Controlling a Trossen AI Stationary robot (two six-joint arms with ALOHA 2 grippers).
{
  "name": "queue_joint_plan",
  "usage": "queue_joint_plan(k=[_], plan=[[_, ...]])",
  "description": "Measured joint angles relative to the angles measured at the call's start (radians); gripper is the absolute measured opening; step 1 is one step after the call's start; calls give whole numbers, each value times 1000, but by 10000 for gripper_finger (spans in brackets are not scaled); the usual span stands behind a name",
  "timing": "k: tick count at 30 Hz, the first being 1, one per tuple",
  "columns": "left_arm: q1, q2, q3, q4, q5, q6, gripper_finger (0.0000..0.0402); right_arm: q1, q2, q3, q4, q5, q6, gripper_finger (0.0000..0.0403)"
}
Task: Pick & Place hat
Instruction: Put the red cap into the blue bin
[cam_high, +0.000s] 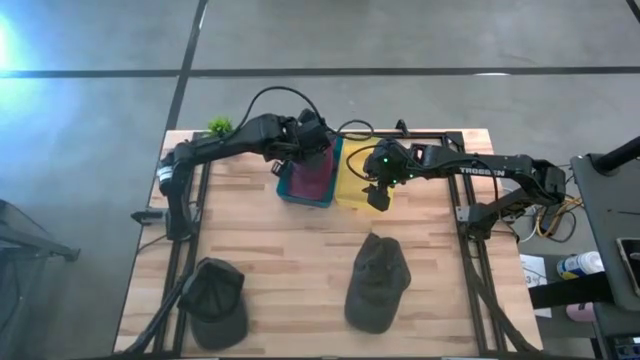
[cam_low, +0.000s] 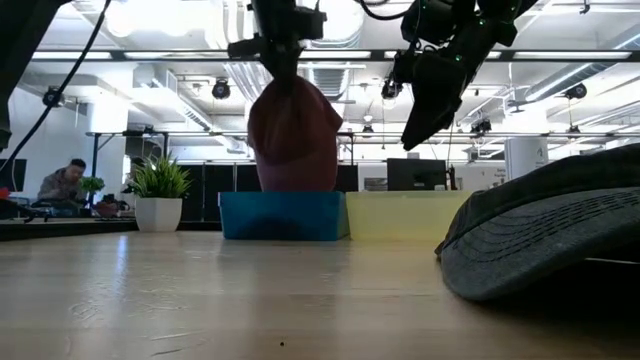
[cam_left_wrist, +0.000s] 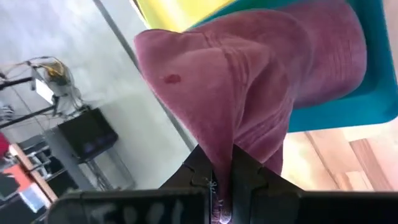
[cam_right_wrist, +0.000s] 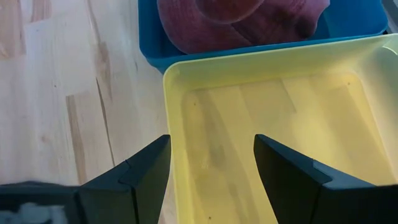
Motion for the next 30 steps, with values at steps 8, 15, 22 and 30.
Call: queue_joint_plan(k=[8,15,22,30], plan=[[-27,-8,23,-96,65,-71,18,0,0,0,2,0,0,226],[-29,-5,-43,-28,80,-39,19,0,0,0,4,0,-1,226],[-20,-4,-221,137,87,53,19,0,2,-9,3,-1,-4,226],[25,-3,-310,310,77,66,24,1,2,-23,4,-26,9,226]])
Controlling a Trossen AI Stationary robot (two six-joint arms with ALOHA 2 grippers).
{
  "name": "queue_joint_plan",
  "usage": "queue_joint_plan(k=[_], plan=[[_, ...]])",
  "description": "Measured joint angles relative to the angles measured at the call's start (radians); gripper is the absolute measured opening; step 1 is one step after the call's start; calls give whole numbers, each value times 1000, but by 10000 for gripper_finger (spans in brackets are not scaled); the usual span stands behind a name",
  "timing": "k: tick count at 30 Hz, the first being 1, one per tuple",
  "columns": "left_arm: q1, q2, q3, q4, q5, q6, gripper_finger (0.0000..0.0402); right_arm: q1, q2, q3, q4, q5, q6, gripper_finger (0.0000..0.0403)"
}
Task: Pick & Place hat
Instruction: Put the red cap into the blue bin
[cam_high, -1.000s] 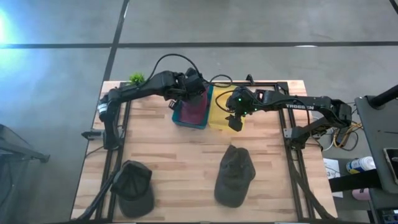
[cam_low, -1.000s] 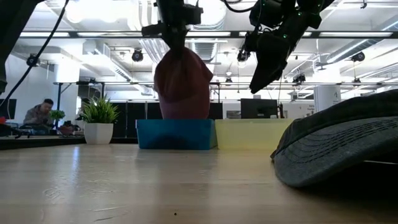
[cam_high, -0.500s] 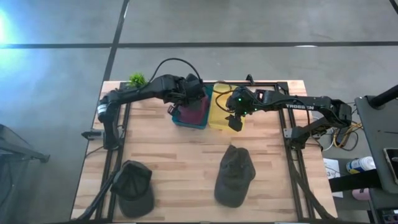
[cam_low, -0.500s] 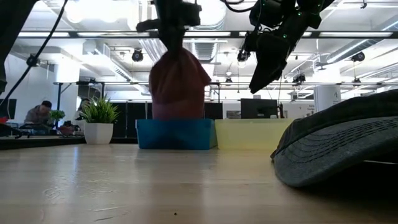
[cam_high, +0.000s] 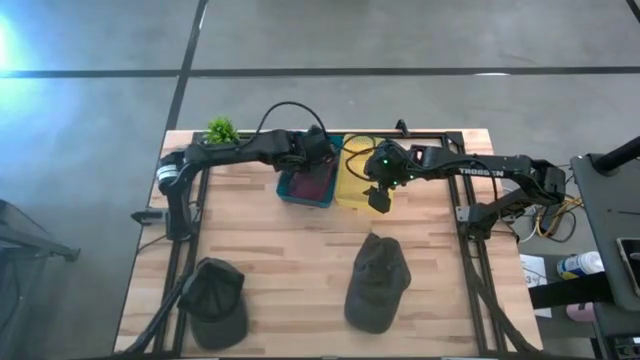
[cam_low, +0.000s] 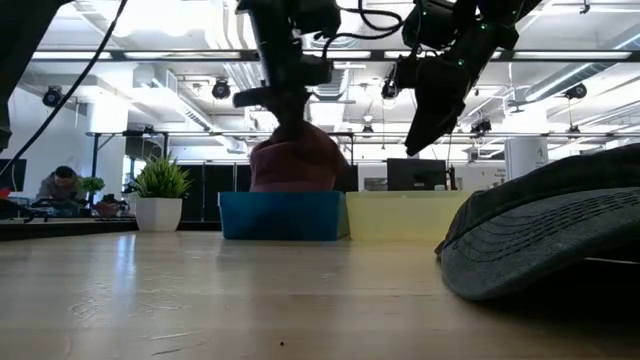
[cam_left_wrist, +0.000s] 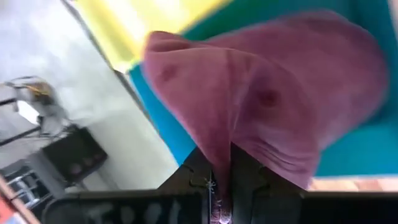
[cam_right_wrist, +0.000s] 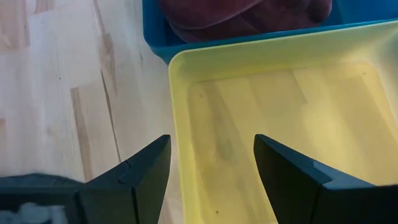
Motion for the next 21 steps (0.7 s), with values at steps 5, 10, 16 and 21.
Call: queue_joint_plan(k=[5,10,16,21], plan=[[8,0,-2,164,-1,55,25,0,0,0,0,-1,2,226],[31,0,-11,216,-13,59,26,0,0,0,1,-1,8,226],[58,0,-17,209,-48,-20,59,0,0,0,10,0,5,226],[57,0,-46,209,-49,-23,100,0,0,0,21,0,2,226]])
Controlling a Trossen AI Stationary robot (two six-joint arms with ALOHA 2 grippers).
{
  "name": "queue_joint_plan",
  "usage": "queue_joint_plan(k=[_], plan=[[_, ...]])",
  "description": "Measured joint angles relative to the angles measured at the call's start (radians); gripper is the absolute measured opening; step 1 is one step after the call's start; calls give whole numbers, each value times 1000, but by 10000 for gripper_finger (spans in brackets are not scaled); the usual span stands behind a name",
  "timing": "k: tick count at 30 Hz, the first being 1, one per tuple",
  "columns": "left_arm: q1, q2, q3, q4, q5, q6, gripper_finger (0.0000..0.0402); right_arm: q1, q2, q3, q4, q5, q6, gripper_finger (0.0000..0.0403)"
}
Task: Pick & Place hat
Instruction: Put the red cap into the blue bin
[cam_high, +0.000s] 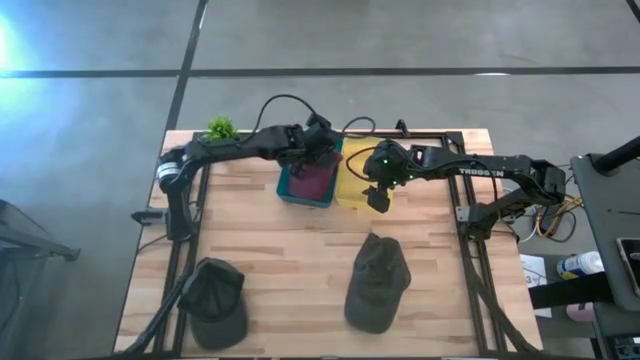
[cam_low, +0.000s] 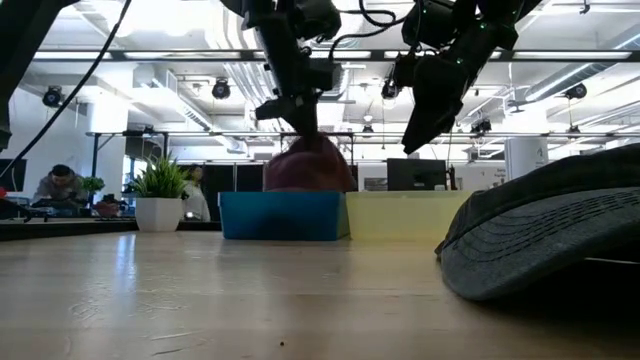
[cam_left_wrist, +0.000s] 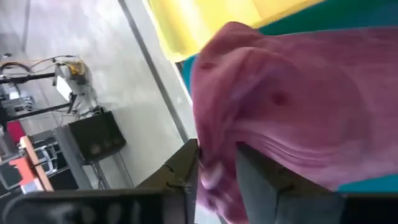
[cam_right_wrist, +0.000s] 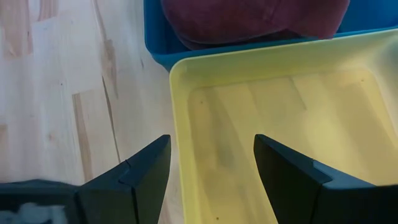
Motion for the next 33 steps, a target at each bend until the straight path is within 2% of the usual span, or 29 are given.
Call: queue_joint_plan(k=[4,11,14,16,20,23,28,33], plan=[[0,0,-15,-2,-28,3,113,0,0,0,0,0,0,226],[-3,-2,21,-1,-150,-6,115,-6,-1,0,6,-4,17,226],[-3,-18,54,-11,-171,-113,115,-35,-7,0,53,-3,24,226],[8,-44,60,-42,-113,-264,115,-72,-6,0,98,-2,30,226],[54,-107,36,-152,91,-591,115,-151,36,11,144,-9,49,226],[99,-158,-21,-130,152,-778,115,-172,96,53,153,-20,10,226],[182,-188,-159,63,155,-854,115,-176,242,166,182,-26,-67,226],[250,-187,-270,154,157,-871,115,-207,395,277,177,-16,-89,226]])
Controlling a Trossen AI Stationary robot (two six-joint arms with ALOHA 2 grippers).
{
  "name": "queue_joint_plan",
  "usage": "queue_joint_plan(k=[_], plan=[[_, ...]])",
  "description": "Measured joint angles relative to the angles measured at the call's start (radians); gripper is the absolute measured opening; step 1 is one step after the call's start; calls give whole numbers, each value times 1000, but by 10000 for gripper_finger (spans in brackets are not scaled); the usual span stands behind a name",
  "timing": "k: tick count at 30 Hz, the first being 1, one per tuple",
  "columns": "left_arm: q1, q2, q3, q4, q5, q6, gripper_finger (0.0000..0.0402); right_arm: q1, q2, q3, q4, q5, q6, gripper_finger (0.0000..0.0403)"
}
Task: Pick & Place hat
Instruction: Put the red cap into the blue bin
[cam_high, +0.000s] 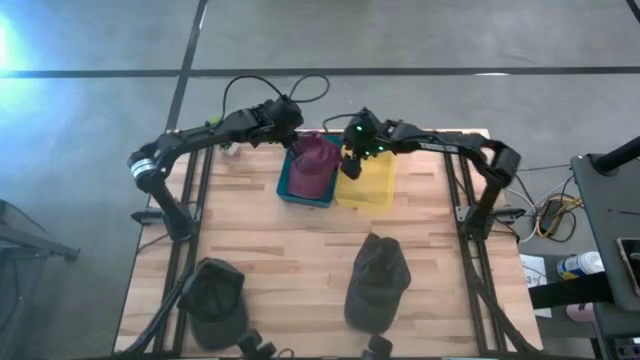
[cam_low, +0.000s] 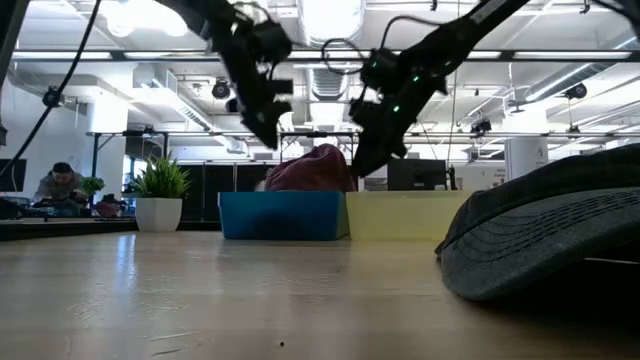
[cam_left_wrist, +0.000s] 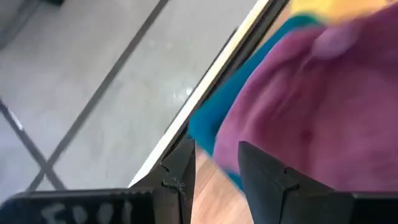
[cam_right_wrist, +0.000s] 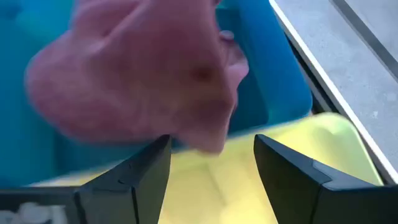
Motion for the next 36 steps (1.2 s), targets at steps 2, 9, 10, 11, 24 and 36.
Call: queue_joint_plan(k=[2,9,10,11,24,36], plan=[[11,1,-33,2,8,0,115,-12,53,43,-1,0,-10,226],[18,2,-136,121,105,45,115,-23,229,216,-132,-4,-86,226],[18,2,-148,151,120,46,115,-23,250,239,-153,-4,-94,226],[18,2,-157,171,126,46,115,-22,267,259,-170,-4,-103,226],[28,2,-186,282,165,149,115,-17,314,396,-334,57,-143,226],[28,-153,-169,248,62,150,115,-15,183,444,-444,110,-190,226]])
